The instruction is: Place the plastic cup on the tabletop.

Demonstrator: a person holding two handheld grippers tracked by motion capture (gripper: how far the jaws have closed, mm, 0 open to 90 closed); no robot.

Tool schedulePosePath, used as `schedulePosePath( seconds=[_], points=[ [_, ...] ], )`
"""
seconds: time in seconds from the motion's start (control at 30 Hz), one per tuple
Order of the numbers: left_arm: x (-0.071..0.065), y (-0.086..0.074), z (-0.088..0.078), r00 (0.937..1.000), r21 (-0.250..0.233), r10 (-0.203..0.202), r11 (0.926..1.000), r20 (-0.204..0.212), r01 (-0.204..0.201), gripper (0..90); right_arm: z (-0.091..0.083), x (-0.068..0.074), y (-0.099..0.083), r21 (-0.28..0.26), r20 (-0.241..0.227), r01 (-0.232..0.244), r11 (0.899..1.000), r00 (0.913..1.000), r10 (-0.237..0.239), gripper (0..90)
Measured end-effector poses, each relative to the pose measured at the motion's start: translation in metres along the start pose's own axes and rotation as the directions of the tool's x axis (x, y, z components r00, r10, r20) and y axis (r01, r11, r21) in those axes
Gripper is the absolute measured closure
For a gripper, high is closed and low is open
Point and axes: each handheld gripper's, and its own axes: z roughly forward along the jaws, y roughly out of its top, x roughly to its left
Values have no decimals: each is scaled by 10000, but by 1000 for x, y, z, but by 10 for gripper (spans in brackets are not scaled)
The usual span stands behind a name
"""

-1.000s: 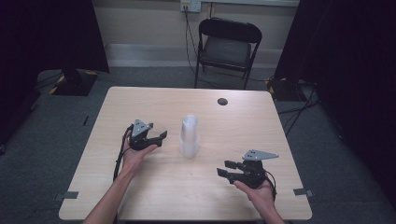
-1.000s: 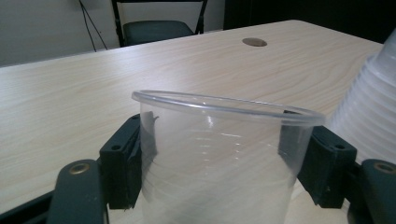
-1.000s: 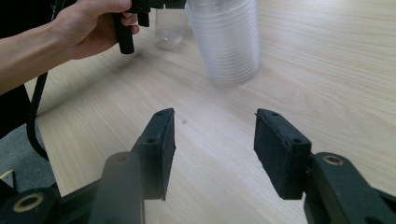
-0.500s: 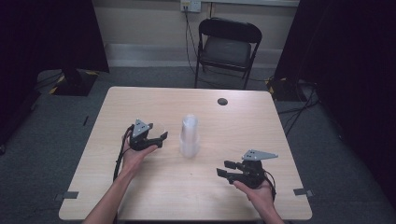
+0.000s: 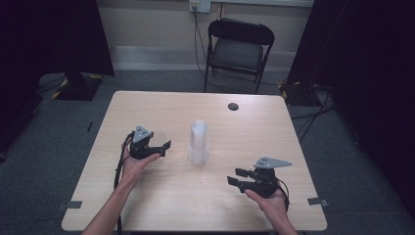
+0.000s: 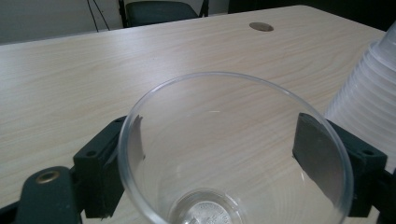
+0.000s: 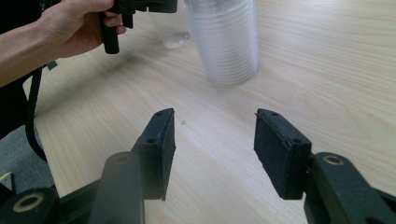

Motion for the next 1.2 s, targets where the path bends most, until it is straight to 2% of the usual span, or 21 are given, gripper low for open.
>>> schedulePosePath(
  seconds=[0.13, 0.2, 0.23, 0.3, 0.4, 0.5, 0.6, 0.7, 0.77, 1.0, 1.07, 1.2],
  points=[
    [1, 0, -4, 10000, 128, 72, 9999, -20, -72, 156, -1, -2, 0, -34, 39, -39, 10000, 10000, 40, 482],
    [2, 0, -6, 9998, 146, -135, 9998, 123, 133, 156, -2, -3, 0, -88, 56, -59, 9999, 10000, 59, 482],
    [2, 0, -7, 9999, 350, -109, 9993, 87, 106, 156, -2, -3, 0, -84, 61, -62, 9999, 10000, 62, 482],
    [2, 0, -8, 9999, 405, -139, 9991, 76, 136, 156, -2, -3, 0, -103, 86, -104, 9999, 9999, 104, 482],
    [2, -2, -12, 10000, 400, 78, 9992, 55, -80, 156, -3, -5, -1, -108, 123, -119, 9999, 9999, 120, 480],
    [3, -3, -17, 9999, 518, 87, 9986, 71, -91, 156, -4, -6, -1, -140, 155, -148, 9998, 9998, 151, 481],
    [7, -4, -24, 9994, 413, -274, 9988, 196, 266, 156, -5, -8, -2, -146, 184, -207, 9997, 9996, 210, 482],
    [8, -5, -26, 9994, 541, -277, 9982, 201, 266, 156, -5, -8, -1, -187, 191, -245, 9995, 9995, 249, 480],
    [8, -8, -31, 9998, 745, -29, 9972, 207, 14, 156, -6, -8, -1, -211, 215, -249, 9995, 9994, 253, 477],
    [7, -10, -44, 9999, 1033, -123, 9946, -4, 123, 158, -8, -12, -2, -267, 317, -405, 9988, 9986, 413, 468],
    [8, -13, -51, 9999, 1401, 102, 9901, 50, -108, 158, -9, -15, -3, -292, 391, -441, 9986, 9982, 452, 465],
    [11, -17, -59, 10000, 1372, -13, 9905, -79, 23, 158, -10, -17, -4, -293, 505, -471, 9985, 9975, 485, 466]
  ],
)
